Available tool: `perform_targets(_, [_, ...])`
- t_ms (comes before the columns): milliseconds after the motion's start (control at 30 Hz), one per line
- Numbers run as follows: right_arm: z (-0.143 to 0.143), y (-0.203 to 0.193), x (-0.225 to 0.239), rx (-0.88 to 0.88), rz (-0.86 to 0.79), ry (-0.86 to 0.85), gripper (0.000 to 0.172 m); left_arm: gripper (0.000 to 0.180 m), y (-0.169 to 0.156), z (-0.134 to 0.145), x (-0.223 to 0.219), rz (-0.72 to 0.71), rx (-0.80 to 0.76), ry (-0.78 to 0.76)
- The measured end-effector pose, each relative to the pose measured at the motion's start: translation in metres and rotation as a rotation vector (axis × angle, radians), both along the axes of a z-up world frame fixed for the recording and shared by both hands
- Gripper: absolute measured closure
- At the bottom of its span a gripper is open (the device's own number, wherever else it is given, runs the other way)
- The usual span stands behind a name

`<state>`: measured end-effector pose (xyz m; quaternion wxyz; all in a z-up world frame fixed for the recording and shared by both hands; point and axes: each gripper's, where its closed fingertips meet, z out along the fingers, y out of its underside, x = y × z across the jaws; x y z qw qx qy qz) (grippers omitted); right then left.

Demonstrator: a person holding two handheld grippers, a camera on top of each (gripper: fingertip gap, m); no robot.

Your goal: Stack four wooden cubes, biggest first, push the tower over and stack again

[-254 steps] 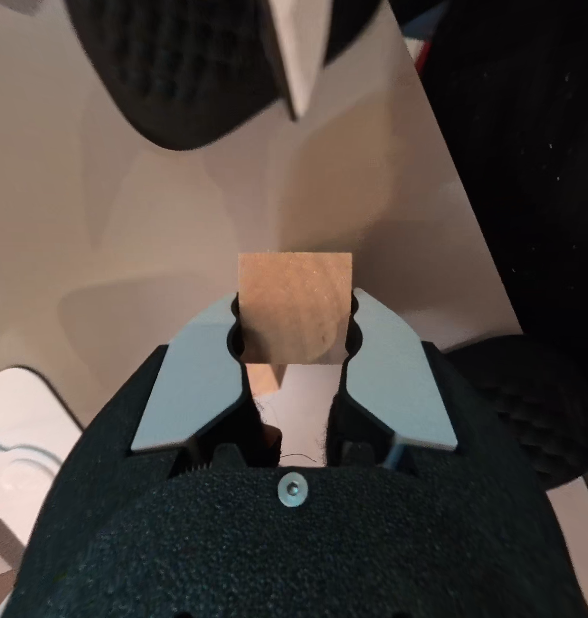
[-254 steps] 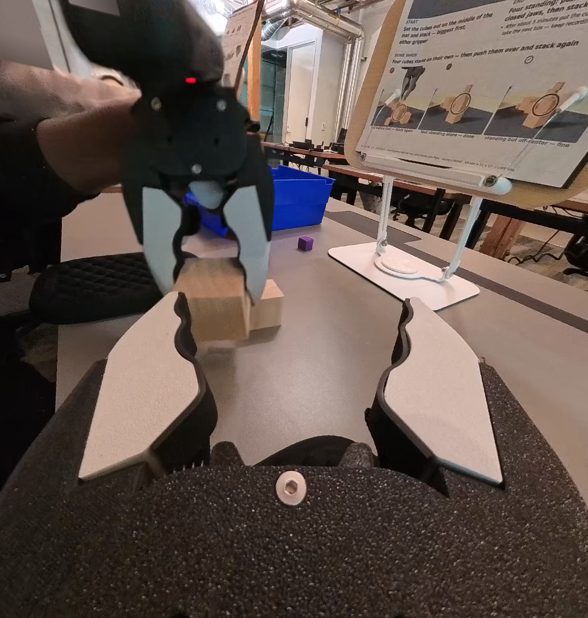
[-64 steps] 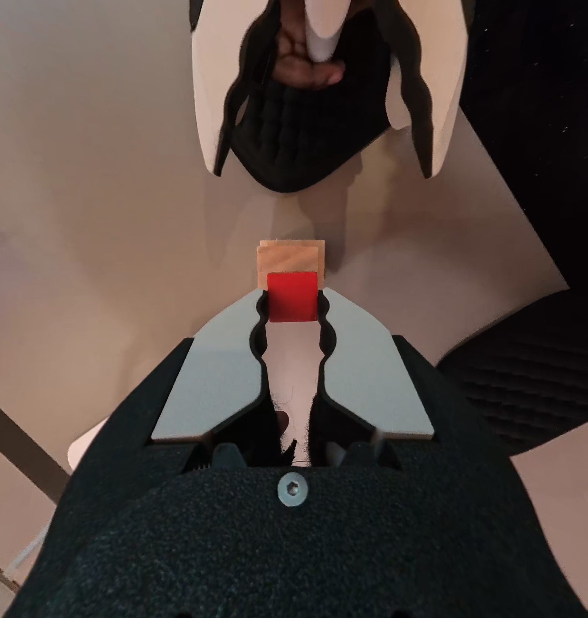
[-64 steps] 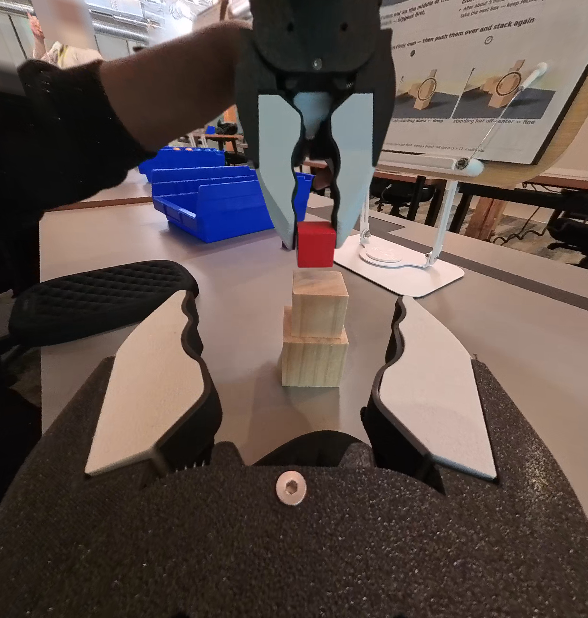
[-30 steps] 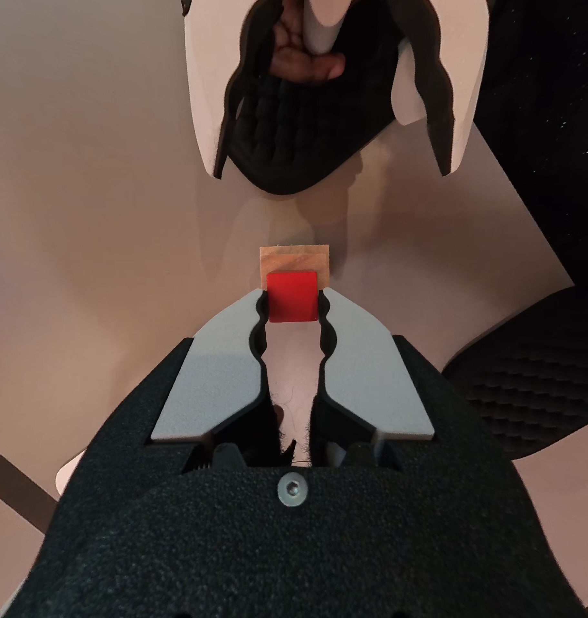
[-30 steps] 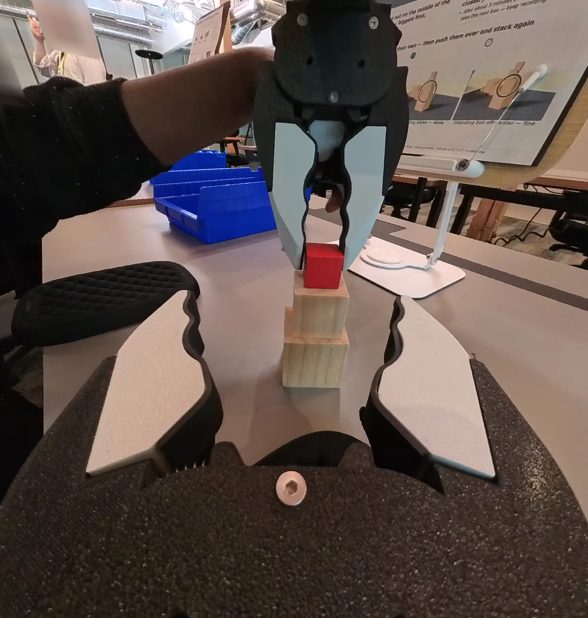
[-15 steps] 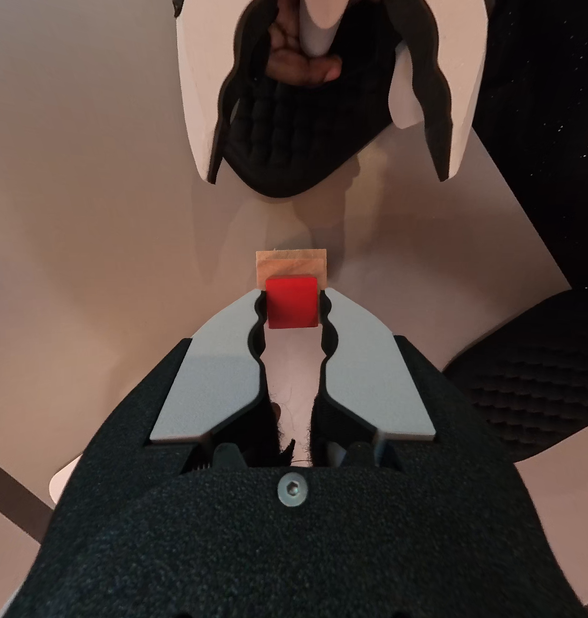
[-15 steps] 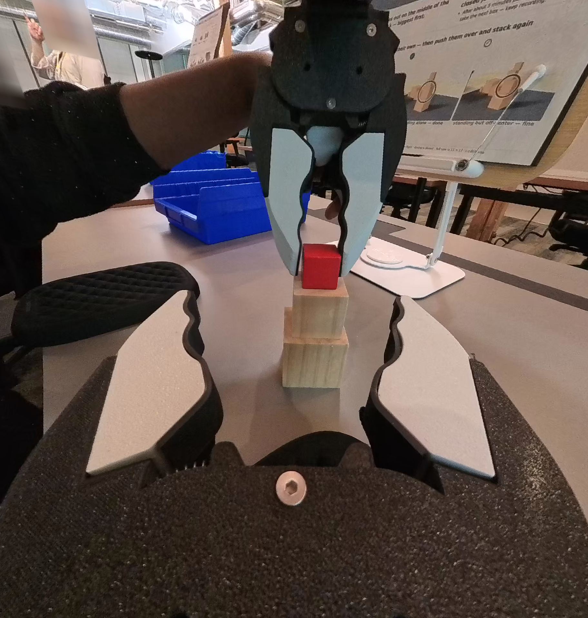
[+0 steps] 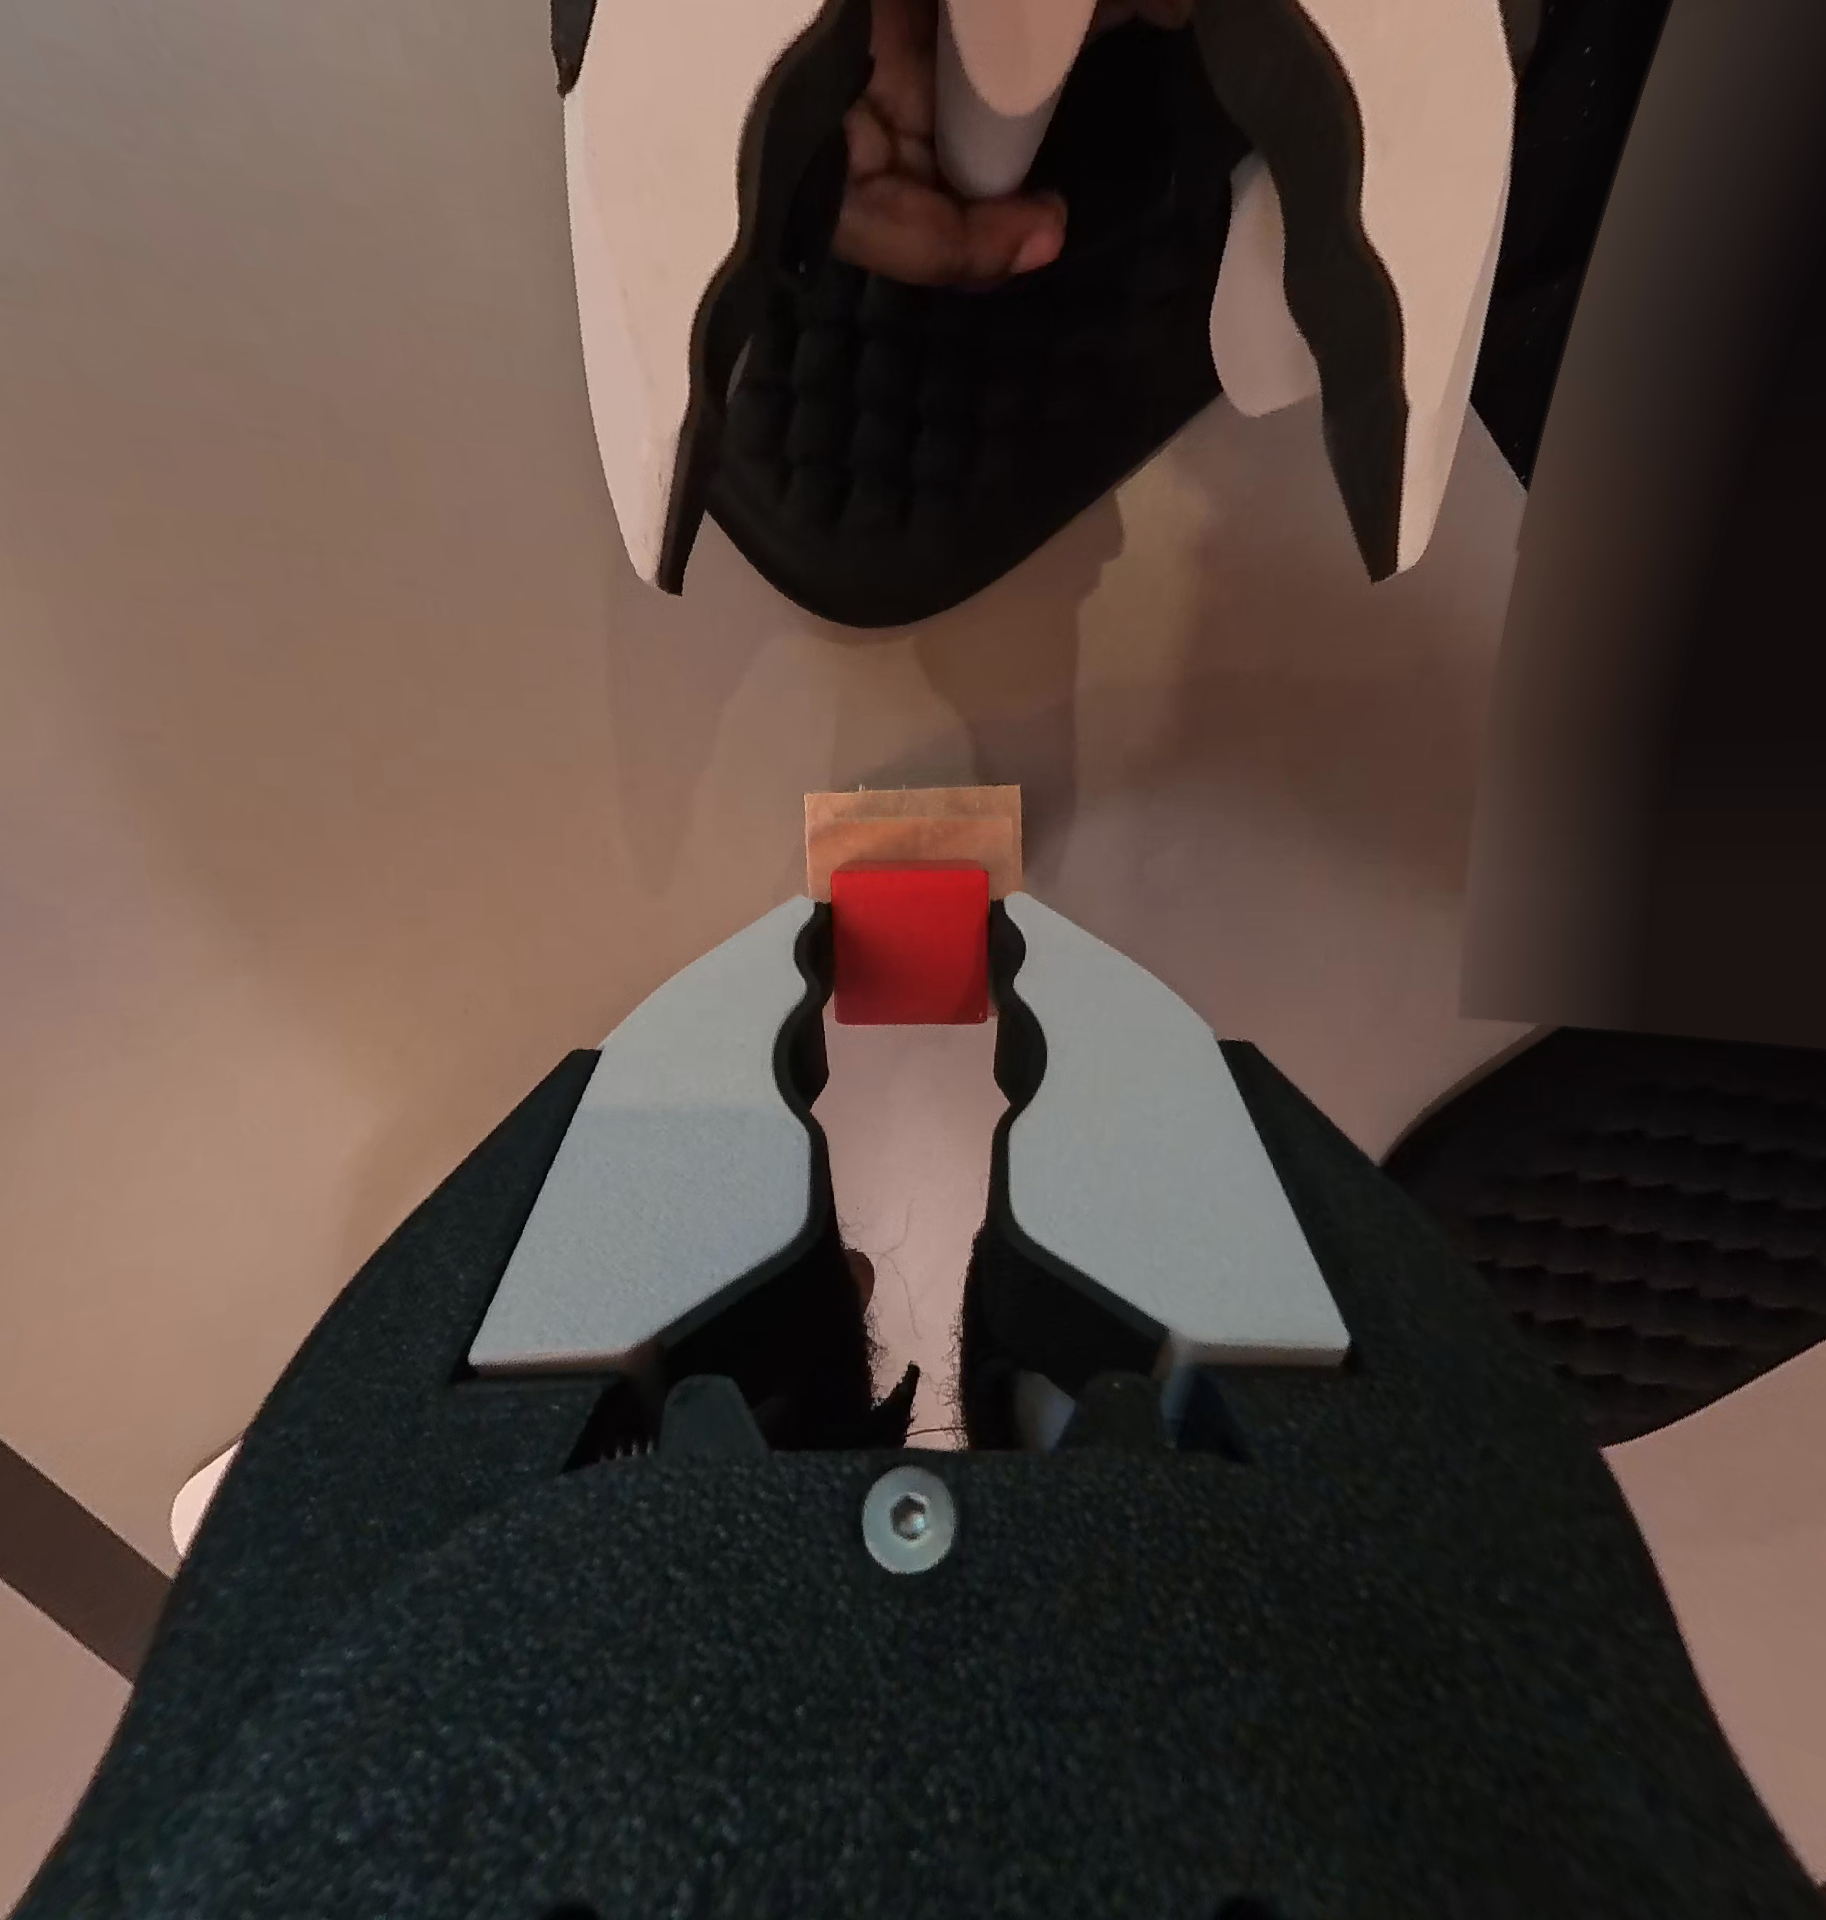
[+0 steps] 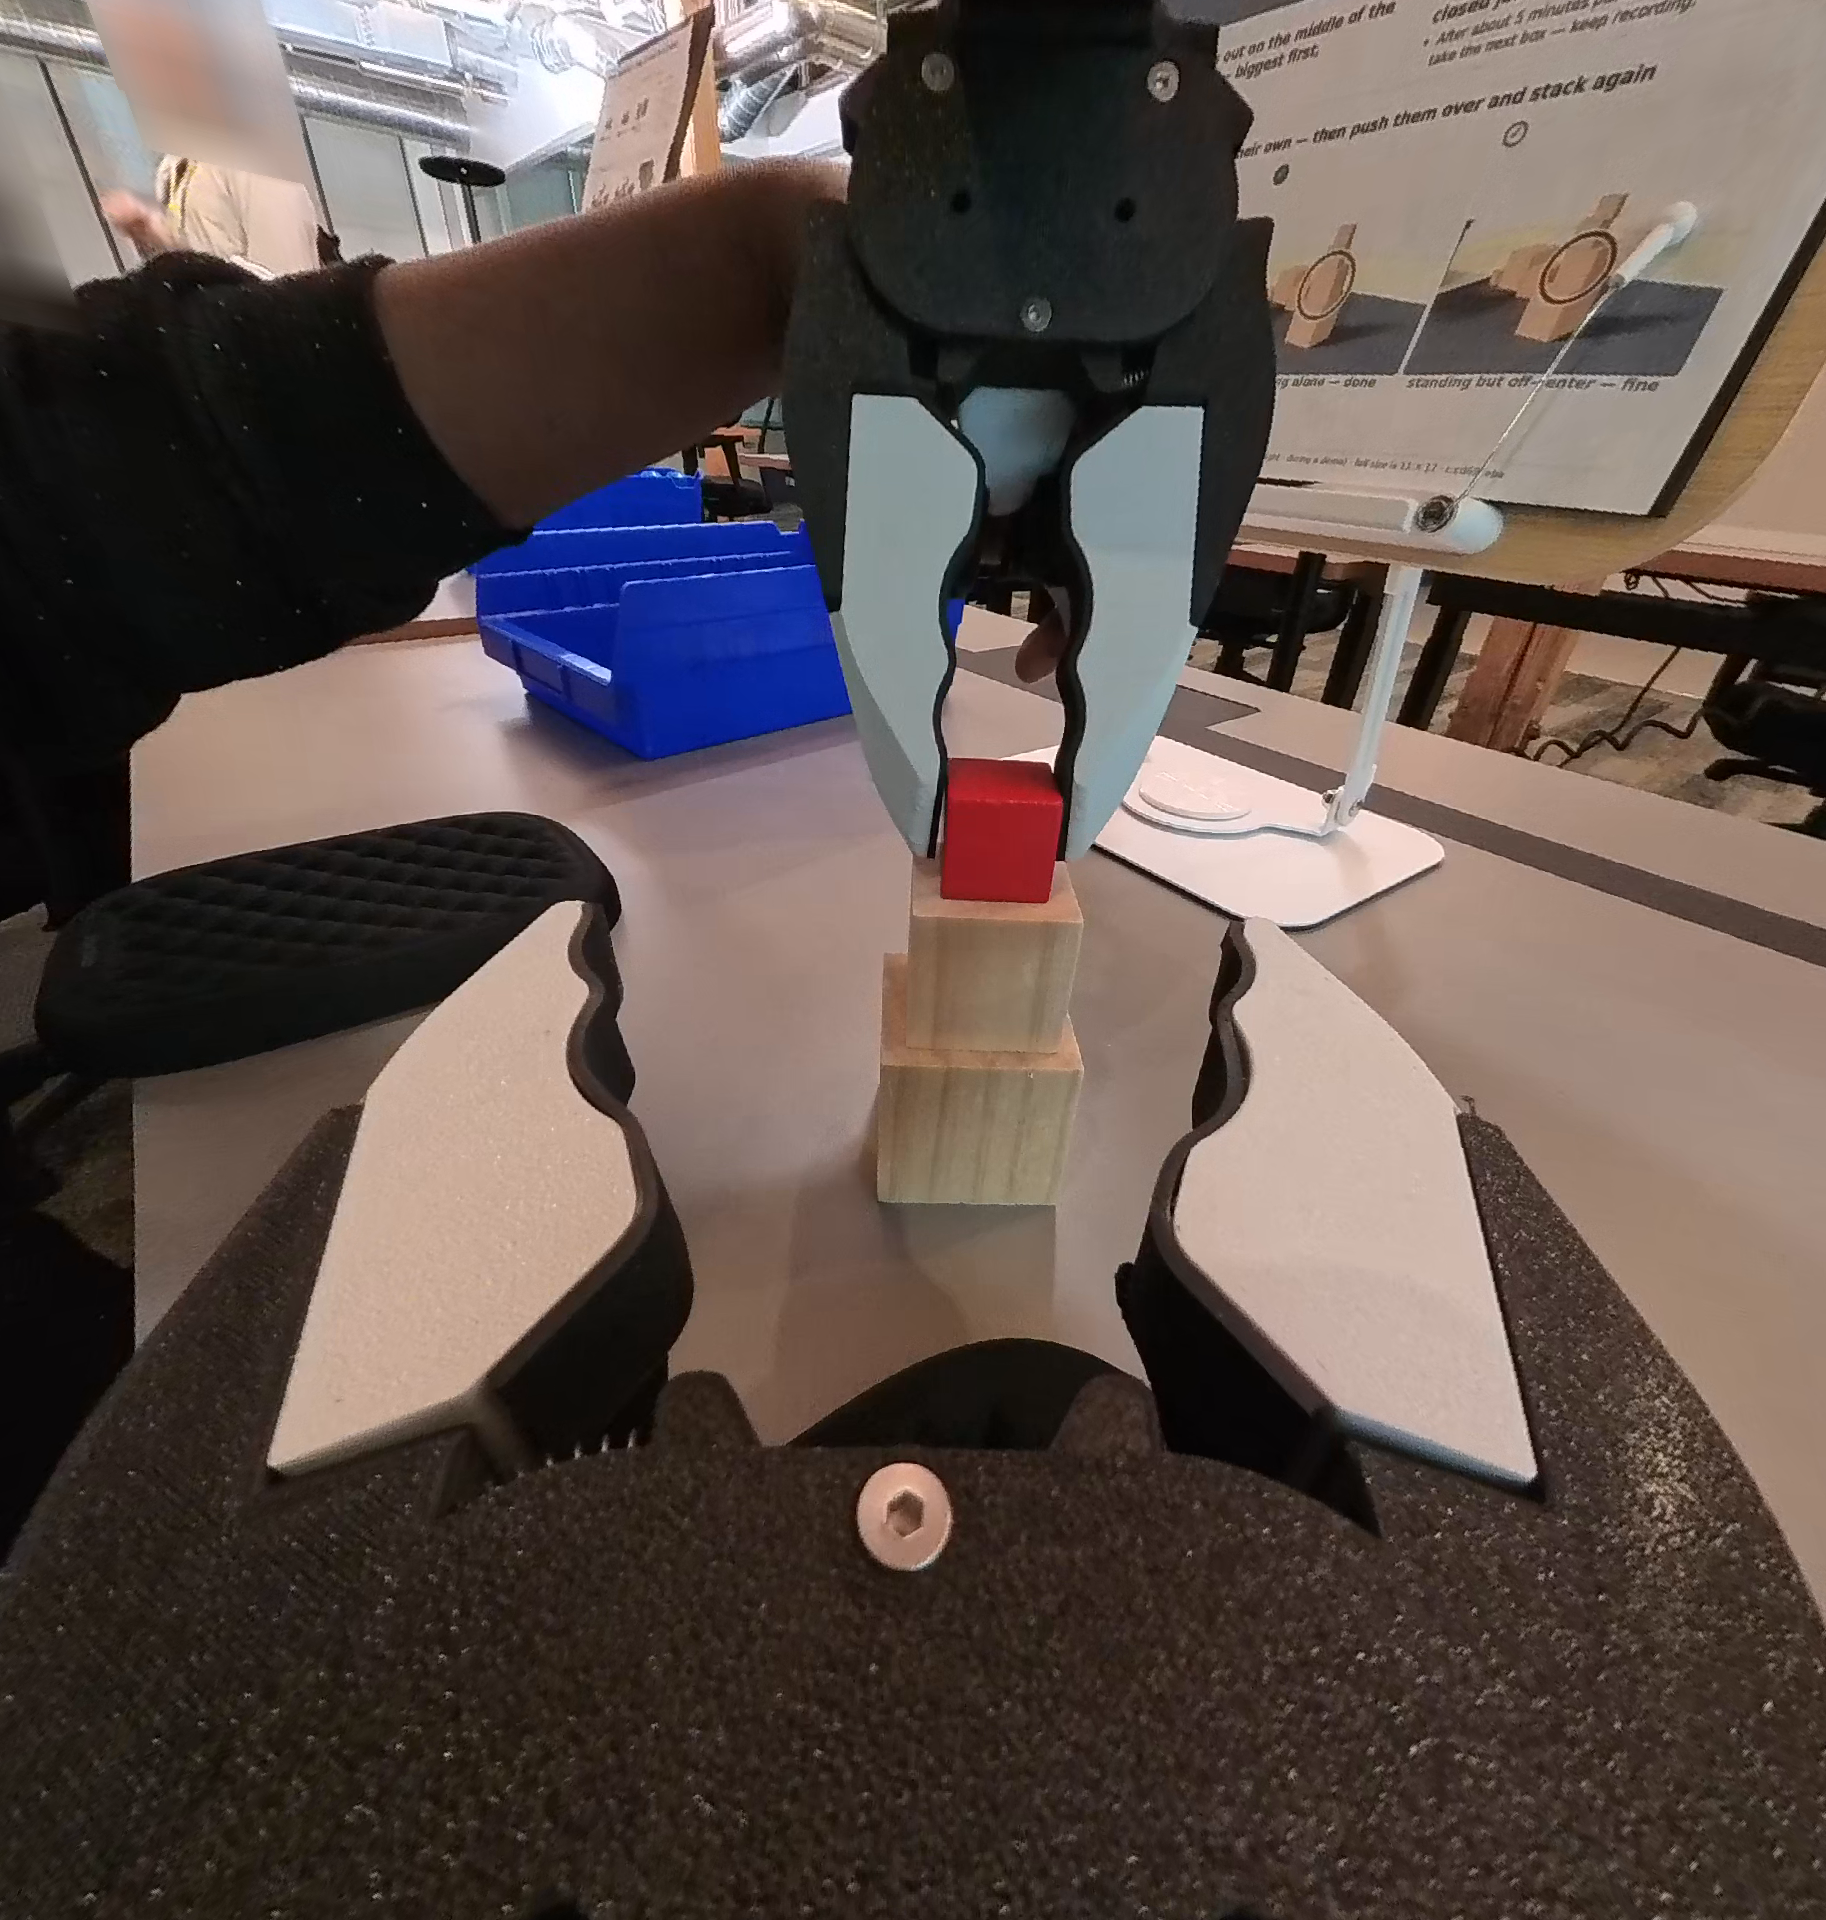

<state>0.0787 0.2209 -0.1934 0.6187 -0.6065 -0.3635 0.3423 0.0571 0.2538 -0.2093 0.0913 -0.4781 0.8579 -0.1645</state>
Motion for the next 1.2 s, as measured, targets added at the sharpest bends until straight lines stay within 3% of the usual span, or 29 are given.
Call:
perform_targets(100, [0.000,0.000,0.000,0.001,0.000,0.000,0.064,0.151,-0.001,0.000,0.000,0.002,-0.009,0.000])
perform_targets(333, [0.000,0.000,0.000,0.001,0.000,0.002,0.065,0.128,-0.006,0.011,0.002,0.049,-0.073,-0.041])
perform_targets(400, [0.000,0.000,0.001,0.000,0.000,0.004,0.065,0.102,-0.004,0.026,0.001,0.120,-0.078,-0.109])
perform_targets(500, [0.000,0.000,0.000,-0.005,0.004,0.005,0.065,0.046,0.013,0.053,-0.010,0.317,0.005,-0.270])
perform_targets(567, [0.000,0.000,0.000,-0.004,0.005,0.004,0.065,0.034,0.040,0.068,-0.035,0.500,0.169,-0.348])
perform_targets(633, [0.000,0.000,0.000,-0.002,0.003,0.002,0.065,0.037,0.068,0.075,-0.078,0.715,0.348,-0.343])
perform_targets(700, [0.000,0.000,0.000,-0.001,0.001,-0.002,0.065,0.056,0.084,0.064,-0.135,0.896,0.478,-0.198])
perform_targets(767, [0.000,0.000,0.000,0.001,0.001,-0.005,0.065,0.068,0.084,0.044,-0.179,0.967,0.485,-0.047])
perform_targets(900, [-0.001,0.000,-0.001,0.006,-0.001,-0.010,0.065,0.084,0.081,-0.002,-0.212,0.863,0.318,0.053])
perform_targets(1000, [-0.001,-0.001,-0.001,0.009,0.001,-0.012,0.065,0.099,0.096,-0.029,-0.237,0.849,0.270,0.154])
perform_targets(1200, [0.000,-0.001,0.000,0.004,0.007,-0.001,0.065,0.127,0.123,-0.056,-0.259,0.839,0.228,0.240])
